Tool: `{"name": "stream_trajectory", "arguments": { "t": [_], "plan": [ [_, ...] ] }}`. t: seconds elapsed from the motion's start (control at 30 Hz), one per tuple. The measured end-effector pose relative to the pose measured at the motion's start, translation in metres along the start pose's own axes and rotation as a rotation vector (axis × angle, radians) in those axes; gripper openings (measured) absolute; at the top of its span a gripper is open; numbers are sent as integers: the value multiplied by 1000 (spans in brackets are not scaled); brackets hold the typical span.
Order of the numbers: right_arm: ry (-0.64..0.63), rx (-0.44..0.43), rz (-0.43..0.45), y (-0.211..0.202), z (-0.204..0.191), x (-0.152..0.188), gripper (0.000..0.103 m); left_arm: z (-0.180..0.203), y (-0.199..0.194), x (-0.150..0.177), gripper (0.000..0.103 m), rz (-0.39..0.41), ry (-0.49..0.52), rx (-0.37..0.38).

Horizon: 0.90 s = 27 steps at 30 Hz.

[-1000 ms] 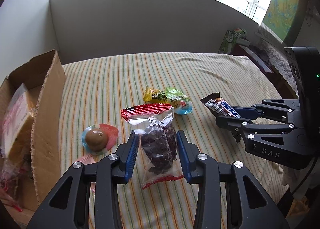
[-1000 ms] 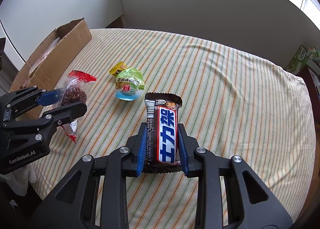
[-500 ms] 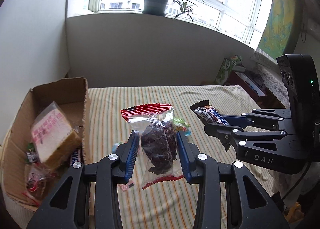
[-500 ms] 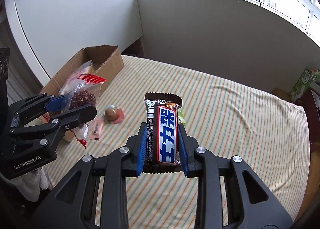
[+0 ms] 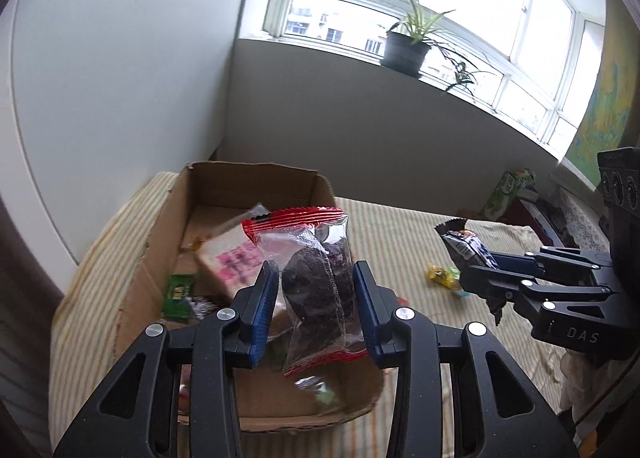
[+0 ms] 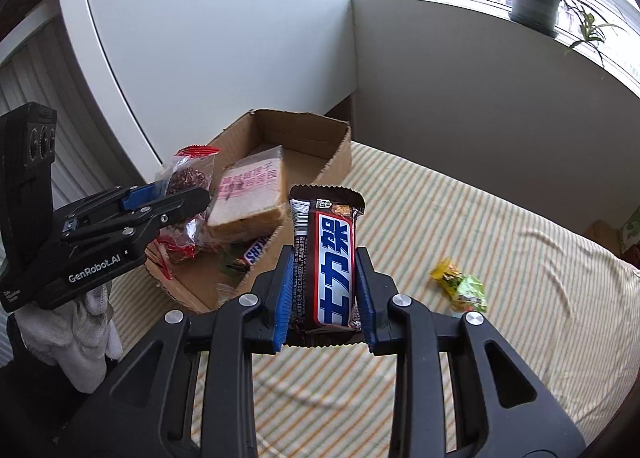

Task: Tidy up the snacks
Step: 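Carry the cake bag and Snickers into the box and open both tools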

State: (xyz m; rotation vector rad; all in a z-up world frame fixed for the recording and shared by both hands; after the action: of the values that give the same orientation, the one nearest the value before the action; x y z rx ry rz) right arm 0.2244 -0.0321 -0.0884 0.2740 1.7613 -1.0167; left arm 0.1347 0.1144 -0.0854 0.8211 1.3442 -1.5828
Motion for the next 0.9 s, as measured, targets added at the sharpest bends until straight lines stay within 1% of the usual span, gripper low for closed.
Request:
{"name": "stream_trajectory", "arguments": {
  "t": [0.1,0.23,0.47,0.57,0.63,0.67,0.7,0.77,0.9],
  "plan": [
    [-17,-34,-11,11,-20,0,29,-24,-2,0,37,2,-27,-46],
    [-49,-74,-26,22,-46,2,30,-39,-5,-2,36,12,-30,-90],
    [-96,-120,-62,43,-76,8,30,-50,-3,-3,37,8,-53,-109],
    [-108,-118,-64,48,-78,11,30,-55,-4,-5,37,14,-69,-120],
    [-105,-121,-60,48,-77,11,34,-56,-6,-8,38,21,-73,-129],
    [-100,-123,-56,48,-75,10,40,-57,-6,-8,39,24,-70,-132],
    [-92,-128,-51,47,-75,9,46,-58,-7,-9,42,26,-71,-132],
    [-80,-128,-40,44,-72,5,48,-59,-7,-10,46,28,-80,-132],
    [-68,-117,-18,35,-64,0,48,-56,-9,-11,46,33,-83,-126]
  ]
}}
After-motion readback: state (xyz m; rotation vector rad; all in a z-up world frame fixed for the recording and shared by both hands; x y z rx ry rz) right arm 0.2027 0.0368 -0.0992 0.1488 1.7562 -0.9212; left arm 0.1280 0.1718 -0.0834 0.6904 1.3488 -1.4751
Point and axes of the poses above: each gripper's, at about its wrist camera, not at the fingertips, and y roughly the way its jaws point, z to its right, x to its underside, the point moved 6 cm from there along y, roughly the way its jaws point, and after that the axes turned 15 degrees about z, right-handed, at the moved point
